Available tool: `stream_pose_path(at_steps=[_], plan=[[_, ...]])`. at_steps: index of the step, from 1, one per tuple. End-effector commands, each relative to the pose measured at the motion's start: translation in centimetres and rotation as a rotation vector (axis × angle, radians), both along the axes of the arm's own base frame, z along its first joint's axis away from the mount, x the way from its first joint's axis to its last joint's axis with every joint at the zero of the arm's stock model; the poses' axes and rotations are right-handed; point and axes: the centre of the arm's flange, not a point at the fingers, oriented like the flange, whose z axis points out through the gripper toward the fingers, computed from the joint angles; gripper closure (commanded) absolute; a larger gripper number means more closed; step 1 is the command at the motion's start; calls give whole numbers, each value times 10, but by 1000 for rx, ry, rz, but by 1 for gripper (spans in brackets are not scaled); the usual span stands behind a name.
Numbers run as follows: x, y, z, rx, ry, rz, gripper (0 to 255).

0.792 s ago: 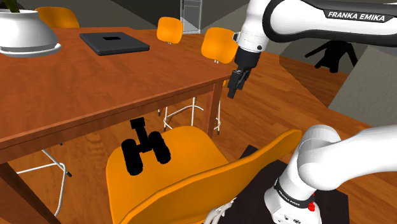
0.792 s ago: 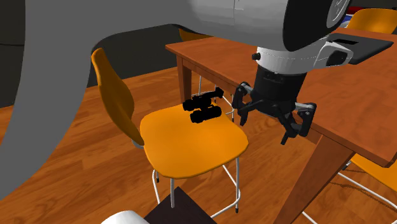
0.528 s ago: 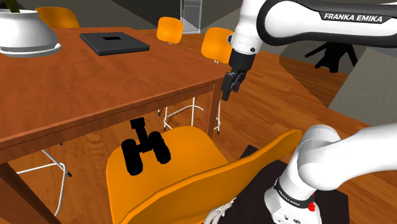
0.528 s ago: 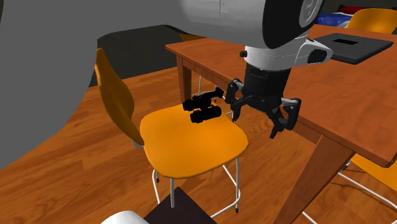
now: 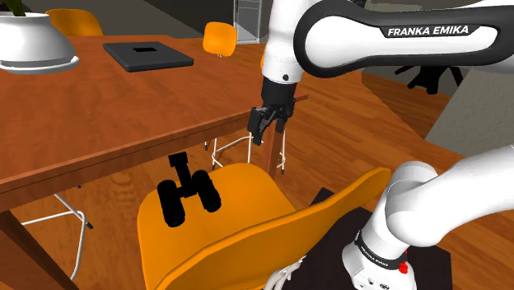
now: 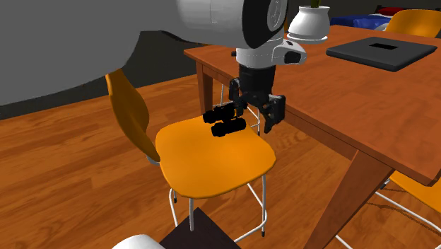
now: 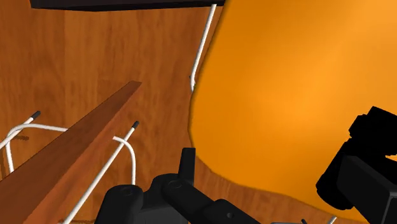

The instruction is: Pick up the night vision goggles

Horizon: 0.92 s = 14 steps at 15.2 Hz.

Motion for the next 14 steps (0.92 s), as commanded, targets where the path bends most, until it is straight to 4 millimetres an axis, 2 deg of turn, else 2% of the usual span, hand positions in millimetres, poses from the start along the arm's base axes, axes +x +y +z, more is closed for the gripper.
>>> stream_pose_path(at_steps=[1, 7, 14], plan=[[10, 24, -6, 1, 2, -38, 0], [49, 94, -21, -2, 8, -142, 0], [103, 170, -40, -5, 15, -263, 0]])
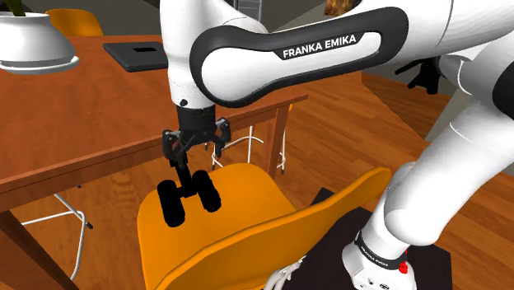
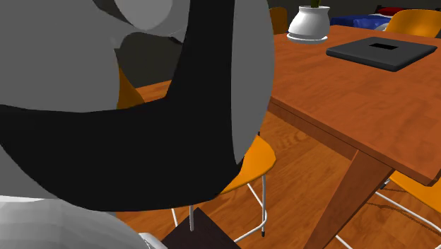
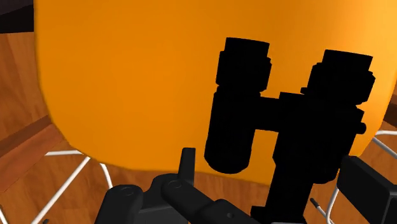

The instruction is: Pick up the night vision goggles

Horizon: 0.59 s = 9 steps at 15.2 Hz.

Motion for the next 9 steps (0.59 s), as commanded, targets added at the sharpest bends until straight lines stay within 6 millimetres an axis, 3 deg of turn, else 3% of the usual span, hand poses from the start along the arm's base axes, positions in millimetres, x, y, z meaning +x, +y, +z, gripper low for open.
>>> stream_pose_path(at_steps=[1, 3, 9], plan=[[19, 18, -6, 0, 2, -41, 0], [30, 31, -10, 0, 3, -63, 0], [30, 31, -41, 0, 3, -63, 0]])
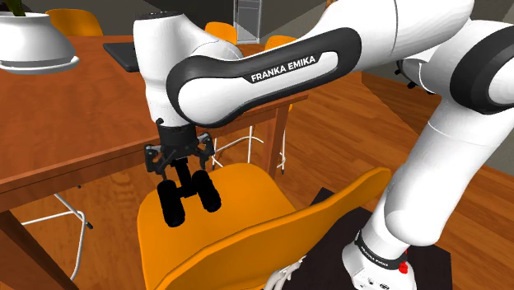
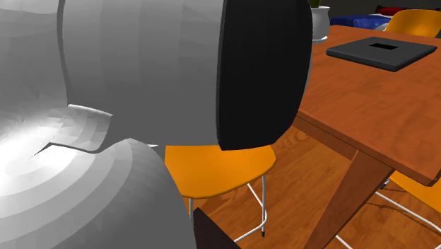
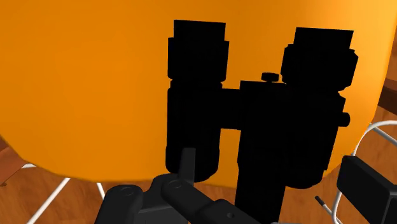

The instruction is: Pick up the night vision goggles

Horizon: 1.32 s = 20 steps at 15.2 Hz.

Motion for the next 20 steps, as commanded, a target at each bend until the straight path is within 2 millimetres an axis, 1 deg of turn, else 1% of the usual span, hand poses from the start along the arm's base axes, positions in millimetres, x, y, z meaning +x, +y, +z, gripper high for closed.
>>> stream_pose_path(at_steps=[1, 3, 4, 13, 20], plan=[[1, 0, -13, 0, 0, 0, 0], [1, 0, -13, 0, 0, 0, 0], [1, 0, -13, 0, 0, 0, 255], [1, 0, -13, 0, 0, 0, 255], [1, 0, 24, 0, 0, 0, 255]])
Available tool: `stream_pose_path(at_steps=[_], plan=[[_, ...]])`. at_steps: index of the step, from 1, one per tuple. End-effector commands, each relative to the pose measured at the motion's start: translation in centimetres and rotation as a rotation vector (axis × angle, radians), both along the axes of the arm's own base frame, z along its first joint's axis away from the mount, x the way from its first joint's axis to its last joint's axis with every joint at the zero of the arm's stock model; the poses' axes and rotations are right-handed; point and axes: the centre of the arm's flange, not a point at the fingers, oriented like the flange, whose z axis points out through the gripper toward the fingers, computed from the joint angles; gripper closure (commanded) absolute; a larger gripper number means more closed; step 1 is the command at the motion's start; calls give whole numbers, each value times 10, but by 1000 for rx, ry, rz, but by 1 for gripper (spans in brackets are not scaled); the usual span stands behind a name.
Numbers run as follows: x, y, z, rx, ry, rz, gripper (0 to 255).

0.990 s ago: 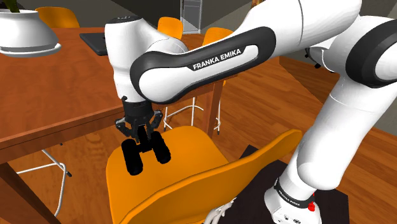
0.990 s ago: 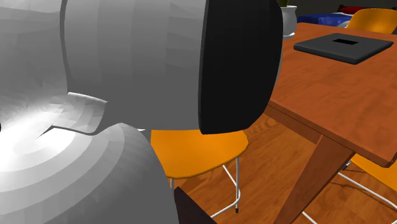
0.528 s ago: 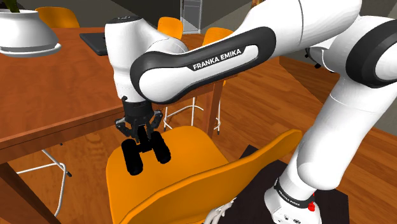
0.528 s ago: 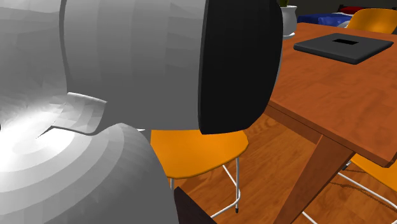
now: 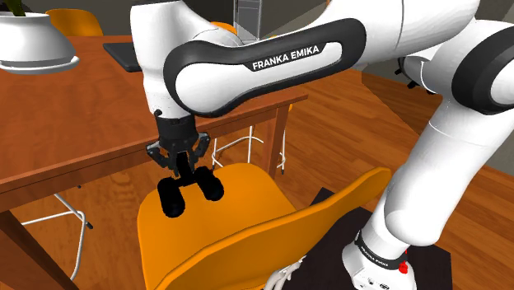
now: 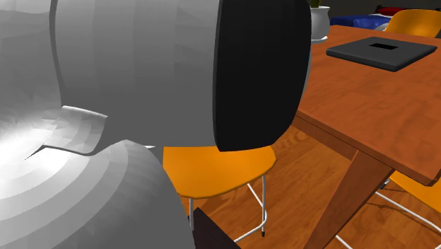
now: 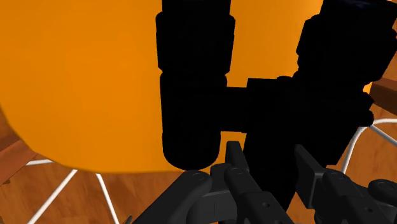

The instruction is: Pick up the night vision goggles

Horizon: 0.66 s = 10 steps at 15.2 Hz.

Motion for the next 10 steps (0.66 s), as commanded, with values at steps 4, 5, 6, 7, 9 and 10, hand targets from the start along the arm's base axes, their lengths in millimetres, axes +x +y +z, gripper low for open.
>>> stream_pose_path(at_steps=[4, 5, 6, 7, 9, 10], plan=[[0, 0, 28, 0, -2, -1, 255], [0, 0, 33, 0, -2, -1, 255], [0, 0, 38, 0, -2, -1, 255], [0, 0, 43, 0, -2, -1, 255], [0, 0, 50, 0, -2, -1, 255], [0, 0, 50, 0, -2, -1, 255]])
